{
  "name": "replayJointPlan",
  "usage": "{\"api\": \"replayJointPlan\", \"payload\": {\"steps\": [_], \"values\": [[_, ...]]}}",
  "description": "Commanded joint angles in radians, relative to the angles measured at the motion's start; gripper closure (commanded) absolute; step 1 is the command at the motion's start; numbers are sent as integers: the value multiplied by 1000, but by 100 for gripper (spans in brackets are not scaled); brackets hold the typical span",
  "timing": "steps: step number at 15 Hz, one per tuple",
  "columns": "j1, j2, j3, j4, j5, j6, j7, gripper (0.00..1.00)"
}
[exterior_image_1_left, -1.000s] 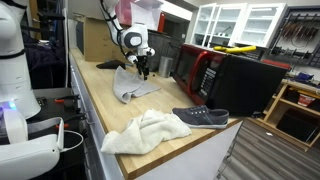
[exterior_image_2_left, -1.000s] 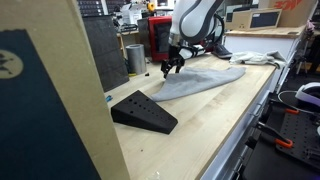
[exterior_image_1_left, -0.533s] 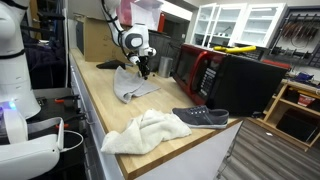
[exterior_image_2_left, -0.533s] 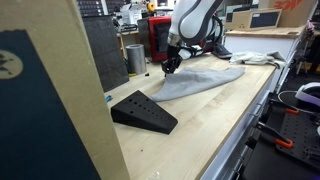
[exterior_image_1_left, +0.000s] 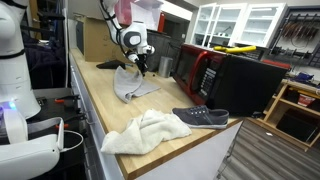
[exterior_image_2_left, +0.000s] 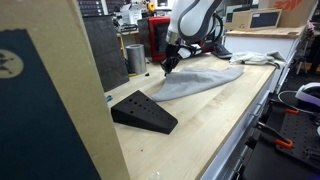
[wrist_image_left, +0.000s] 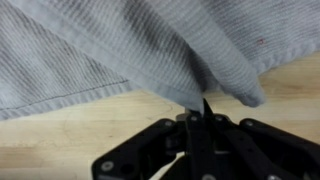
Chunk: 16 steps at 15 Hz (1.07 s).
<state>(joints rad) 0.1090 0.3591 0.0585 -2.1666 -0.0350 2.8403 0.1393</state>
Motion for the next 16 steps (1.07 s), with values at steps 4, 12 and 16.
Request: {"api": "replayJointPlan", "payload": {"steps": [4, 12, 16], "values": [[-59, -246, 71, -199, 83, -39, -167, 99], [-14, -484, 107, -379, 522, -371, -645, 99], [58, -556, 84, -382, 576, -625, -709, 99]]}}
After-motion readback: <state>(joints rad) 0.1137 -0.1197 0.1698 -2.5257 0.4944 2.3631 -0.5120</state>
